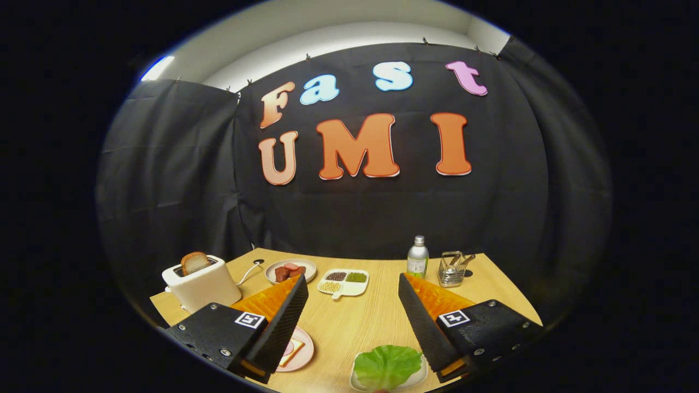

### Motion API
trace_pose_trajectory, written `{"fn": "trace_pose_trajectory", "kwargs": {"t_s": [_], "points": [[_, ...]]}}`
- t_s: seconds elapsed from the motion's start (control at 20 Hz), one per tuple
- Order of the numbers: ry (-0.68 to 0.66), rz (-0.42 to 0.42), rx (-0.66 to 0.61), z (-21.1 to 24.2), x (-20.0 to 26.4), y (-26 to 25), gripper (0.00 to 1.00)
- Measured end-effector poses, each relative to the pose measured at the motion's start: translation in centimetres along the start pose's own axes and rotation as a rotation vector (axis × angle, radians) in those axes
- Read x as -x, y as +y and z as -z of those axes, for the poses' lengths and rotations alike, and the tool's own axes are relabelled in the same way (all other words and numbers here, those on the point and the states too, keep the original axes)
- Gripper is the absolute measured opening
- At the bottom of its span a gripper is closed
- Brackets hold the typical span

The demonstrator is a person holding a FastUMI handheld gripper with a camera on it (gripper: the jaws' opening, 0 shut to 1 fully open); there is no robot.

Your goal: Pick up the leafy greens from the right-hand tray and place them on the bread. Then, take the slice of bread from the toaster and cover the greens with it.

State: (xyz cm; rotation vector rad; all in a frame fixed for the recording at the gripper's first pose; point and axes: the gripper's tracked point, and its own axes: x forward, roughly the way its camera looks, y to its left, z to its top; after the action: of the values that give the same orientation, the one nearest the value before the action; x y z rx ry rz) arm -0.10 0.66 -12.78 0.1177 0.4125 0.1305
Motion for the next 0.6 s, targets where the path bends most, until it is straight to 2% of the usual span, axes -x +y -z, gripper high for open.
{"fn": "trace_pose_trajectory", "kwargs": {"t_s": [0.6], "points": [[0.444, 0.022, -0.016, 12.2, -1.5, -2.1, 0.99]]}}
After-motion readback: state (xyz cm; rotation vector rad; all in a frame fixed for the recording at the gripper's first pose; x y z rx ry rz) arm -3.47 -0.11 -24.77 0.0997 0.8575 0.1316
